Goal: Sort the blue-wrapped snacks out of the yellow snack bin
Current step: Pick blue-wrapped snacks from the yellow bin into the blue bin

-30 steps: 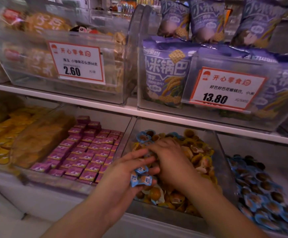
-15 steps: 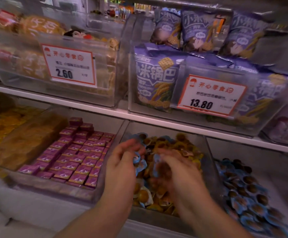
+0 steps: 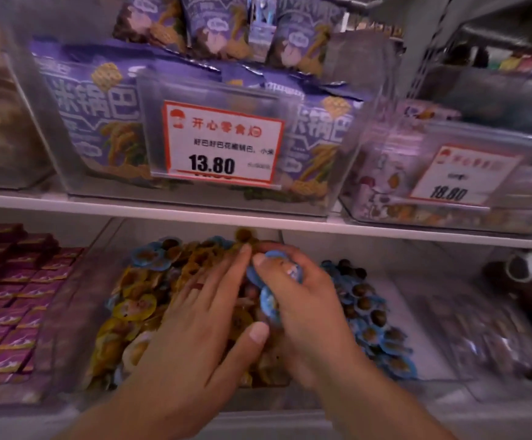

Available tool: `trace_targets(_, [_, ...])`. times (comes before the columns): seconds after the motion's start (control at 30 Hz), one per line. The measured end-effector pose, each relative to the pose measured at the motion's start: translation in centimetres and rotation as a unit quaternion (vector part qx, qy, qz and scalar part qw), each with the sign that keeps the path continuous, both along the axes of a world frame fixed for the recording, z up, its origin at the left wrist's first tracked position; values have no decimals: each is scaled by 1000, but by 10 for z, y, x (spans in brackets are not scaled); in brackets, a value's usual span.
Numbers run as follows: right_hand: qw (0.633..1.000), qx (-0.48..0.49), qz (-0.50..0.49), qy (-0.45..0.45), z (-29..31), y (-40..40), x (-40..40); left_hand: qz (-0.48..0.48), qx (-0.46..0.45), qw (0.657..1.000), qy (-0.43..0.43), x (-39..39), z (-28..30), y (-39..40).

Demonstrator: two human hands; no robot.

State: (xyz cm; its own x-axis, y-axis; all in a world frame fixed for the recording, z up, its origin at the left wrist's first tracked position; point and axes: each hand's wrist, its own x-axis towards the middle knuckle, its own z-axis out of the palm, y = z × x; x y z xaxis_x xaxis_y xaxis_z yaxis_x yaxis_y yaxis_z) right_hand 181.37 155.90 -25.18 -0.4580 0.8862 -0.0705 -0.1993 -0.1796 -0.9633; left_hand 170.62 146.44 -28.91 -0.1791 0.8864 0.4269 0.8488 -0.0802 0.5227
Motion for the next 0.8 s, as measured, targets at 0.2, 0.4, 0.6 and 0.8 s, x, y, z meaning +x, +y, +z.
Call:
trace_targets(0.2, [988, 53, -99, -108, -13, 100, 47, 58, -30, 998, -2, -13, -11, 12])
trace_targets(0.4, [933, 50, -129, -332, -45, 172, 95, 89, -7, 995, 38, -38, -12, 11])
trace_targets(0.6, [928, 212, -182, -246, -28, 139, 82, 131, 8, 982, 139, -61, -4, -6])
trace_targets(0.8, [846, 472, -26, -246, -9, 42, 13, 213, -30, 968, 133, -97, 4, -39])
